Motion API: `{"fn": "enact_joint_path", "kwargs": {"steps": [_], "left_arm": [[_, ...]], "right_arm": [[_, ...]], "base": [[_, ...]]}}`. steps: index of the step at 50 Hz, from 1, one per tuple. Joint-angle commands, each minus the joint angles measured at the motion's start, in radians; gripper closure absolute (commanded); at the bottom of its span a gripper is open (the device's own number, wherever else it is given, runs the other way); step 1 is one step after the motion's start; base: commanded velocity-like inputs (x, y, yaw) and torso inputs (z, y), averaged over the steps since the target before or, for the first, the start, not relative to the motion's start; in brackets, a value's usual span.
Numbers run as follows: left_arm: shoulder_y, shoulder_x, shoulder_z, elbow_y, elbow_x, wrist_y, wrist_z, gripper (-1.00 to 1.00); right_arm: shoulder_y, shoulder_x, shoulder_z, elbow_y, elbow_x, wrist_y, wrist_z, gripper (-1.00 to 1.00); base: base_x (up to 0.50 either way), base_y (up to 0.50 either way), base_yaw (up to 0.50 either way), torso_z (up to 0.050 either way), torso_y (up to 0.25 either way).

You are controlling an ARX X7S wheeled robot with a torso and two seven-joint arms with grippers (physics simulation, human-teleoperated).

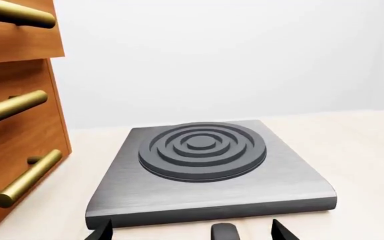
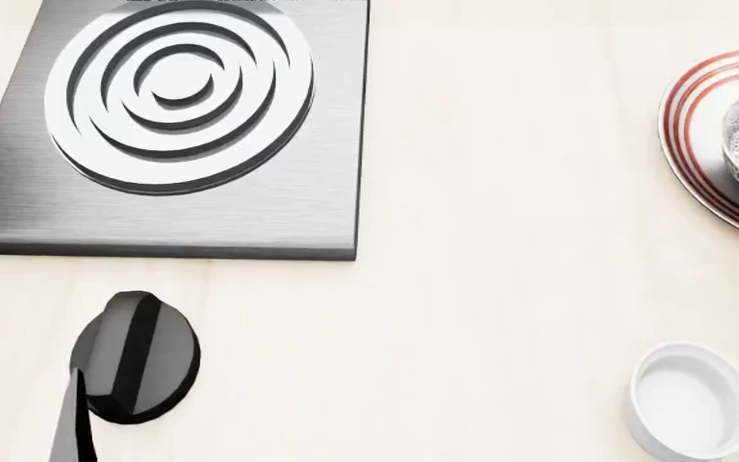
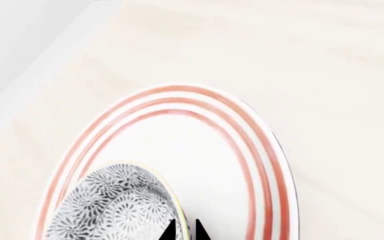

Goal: Pick the akita bowl next to the ramekin and place it on the plate.

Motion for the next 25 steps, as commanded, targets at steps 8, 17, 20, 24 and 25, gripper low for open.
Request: {"fn": "enact_joint_path", "kwargs": {"steps": [8,17,20,24,25], "left_arm": [[0.001,-0.002,0.005,-0.002,0.003,0.003,-0.003,-1.0],[0.001,-0.003,0.009,-0.004,0.006,0.004,-0.004,-1.0],[0.0,-0.003,0.01,-0.006,0.005,0.002,-0.005,-1.0],[0.0,-0.003,0.012,-0.009,0.008,0.004,-0.005,-1.0],[-0.002,-0.002,0.011,-0.011,0.006,0.003,-0.005,-1.0]], "right_arm": [[-0.005,0.004,0.003,0.0,0.001,-0.005,-0.021,-1.0],[-0.009,0.006,-0.009,0.0,-0.004,-0.011,-0.045,-1.0],[-0.004,-0.001,-0.066,-0.001,-0.034,-0.033,-0.095,-1.0],[0.007,-0.008,-0.147,-0.001,-0.067,-0.068,-0.144,-1.0],[0.013,-0.015,-0.189,-0.001,-0.092,-0.083,-0.157,-1.0]], "base": [[0.0,0.0,0.0,0.0,0.0],[0.0,0.0,0.0,0.0,0.0],[0.0,0.0,0.0,0.0,0.0],[0.0,0.0,0.0,0.0,0.0],[0.0,0.0,0.0,0.0,0.0]]}}
